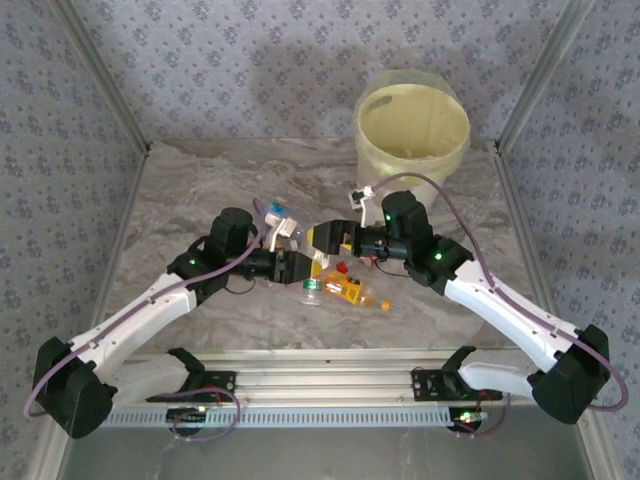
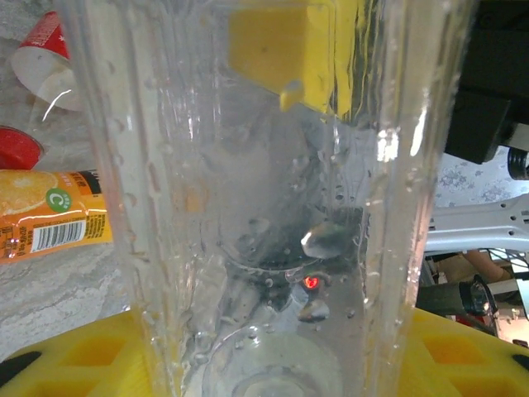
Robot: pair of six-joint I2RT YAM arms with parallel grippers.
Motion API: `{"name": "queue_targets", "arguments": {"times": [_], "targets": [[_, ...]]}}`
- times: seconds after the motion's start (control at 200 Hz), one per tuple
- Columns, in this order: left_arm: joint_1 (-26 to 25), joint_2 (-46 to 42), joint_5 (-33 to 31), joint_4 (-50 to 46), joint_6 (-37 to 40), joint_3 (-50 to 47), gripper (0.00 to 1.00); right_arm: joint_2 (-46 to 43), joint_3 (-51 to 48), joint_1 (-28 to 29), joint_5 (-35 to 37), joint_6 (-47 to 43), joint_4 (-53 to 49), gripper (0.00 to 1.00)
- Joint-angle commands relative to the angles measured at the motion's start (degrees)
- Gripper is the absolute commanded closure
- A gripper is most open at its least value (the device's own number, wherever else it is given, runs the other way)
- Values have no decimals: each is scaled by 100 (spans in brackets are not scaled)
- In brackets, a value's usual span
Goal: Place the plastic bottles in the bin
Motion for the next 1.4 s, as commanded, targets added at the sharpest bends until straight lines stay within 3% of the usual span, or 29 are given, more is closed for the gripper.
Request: {"name": "queue_targets", "arguments": {"times": [0.0, 0.415, 0.565, 0.785, 0.959, 1.164, 1.399], "targets": [[-95, -25, 325, 279, 87, 305, 50, 142, 237, 112, 215, -173, -149, 0], [-112, -95, 521, 635, -22, 217, 50, 377, 171, 85, 152, -60, 138, 5], [-110, -69, 482, 486, 47, 252, 49, 303, 67, 26, 104, 28, 271, 15], [-127, 8, 225, 284, 157, 310, 35, 143, 95, -21, 153, -16, 96, 30], [-177, 20, 126, 137, 467, 520, 1, -46, 140, -176, 283, -165, -214, 32], [-195, -30, -77, -597, 1669, 1045, 0, -366, 600, -655, 725, -860, -1236, 32], [-222, 250, -345, -864, 2473, 1758, 0, -510, 1449, -1420, 1164, -1564, -1989, 32]]}}
